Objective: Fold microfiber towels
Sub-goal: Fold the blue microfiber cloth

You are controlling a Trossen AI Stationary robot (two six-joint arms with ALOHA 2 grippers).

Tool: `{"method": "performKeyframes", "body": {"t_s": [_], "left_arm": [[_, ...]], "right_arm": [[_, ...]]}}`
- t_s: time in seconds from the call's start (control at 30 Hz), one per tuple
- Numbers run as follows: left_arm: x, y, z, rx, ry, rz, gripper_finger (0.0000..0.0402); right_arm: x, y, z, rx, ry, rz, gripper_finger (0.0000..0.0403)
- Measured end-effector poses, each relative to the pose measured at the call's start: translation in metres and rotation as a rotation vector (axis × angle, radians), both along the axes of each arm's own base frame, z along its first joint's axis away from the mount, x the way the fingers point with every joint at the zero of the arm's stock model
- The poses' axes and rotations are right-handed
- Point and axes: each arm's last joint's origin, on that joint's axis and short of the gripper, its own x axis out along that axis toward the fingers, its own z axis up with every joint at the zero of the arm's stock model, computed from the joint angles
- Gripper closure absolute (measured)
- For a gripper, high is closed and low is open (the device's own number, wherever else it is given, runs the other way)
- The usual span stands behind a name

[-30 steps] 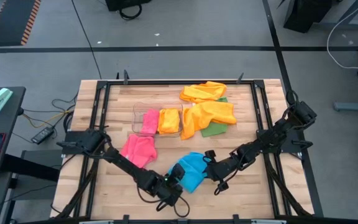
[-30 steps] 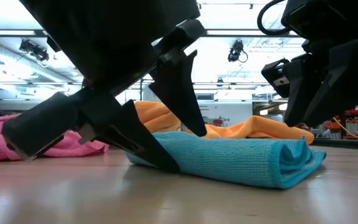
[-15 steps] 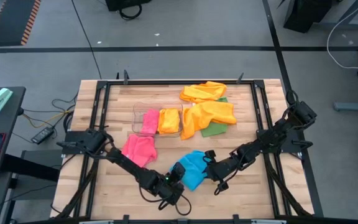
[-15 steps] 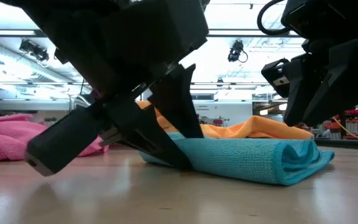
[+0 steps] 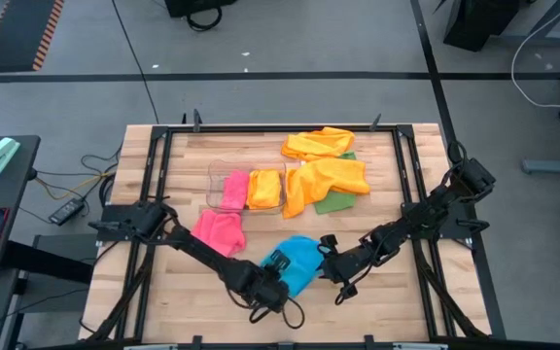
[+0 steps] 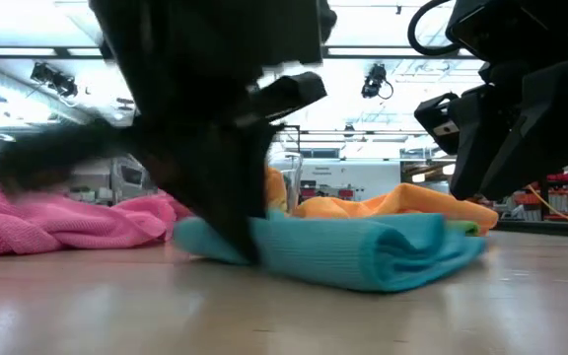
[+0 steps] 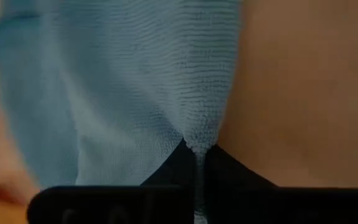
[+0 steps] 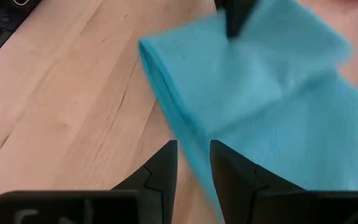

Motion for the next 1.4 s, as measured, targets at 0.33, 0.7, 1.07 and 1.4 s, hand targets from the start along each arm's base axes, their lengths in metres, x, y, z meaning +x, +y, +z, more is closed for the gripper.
{"method": "performKeyframes", "body": {"t_s": [0.33,0.7,1.07,1.4], "left_arm": [[-0.012,-0.026,0.053,-0.323,0.309,0.090,0.0373],[0.010,0.002,0.060,-0.512,0.355,0.125,0.0376],[0.021,0.011,0.053,-0.567,0.366,0.129,0.0386],[0.025,0.016,0.054,-0.579,0.342,0.127,0.0383]], "right_arm": [[0.000,0.000,0.001,-0.001,-0.008,0.005,0.0299],[0.015,-0.001,-0.005,-0.034,-0.122,0.007,0.0299],[0.041,-0.015,-0.042,-0.037,-0.172,-0.013,0.0299],[0.053,-0.010,-0.060,-0.017,-0.188,0.027,0.0299]]}}
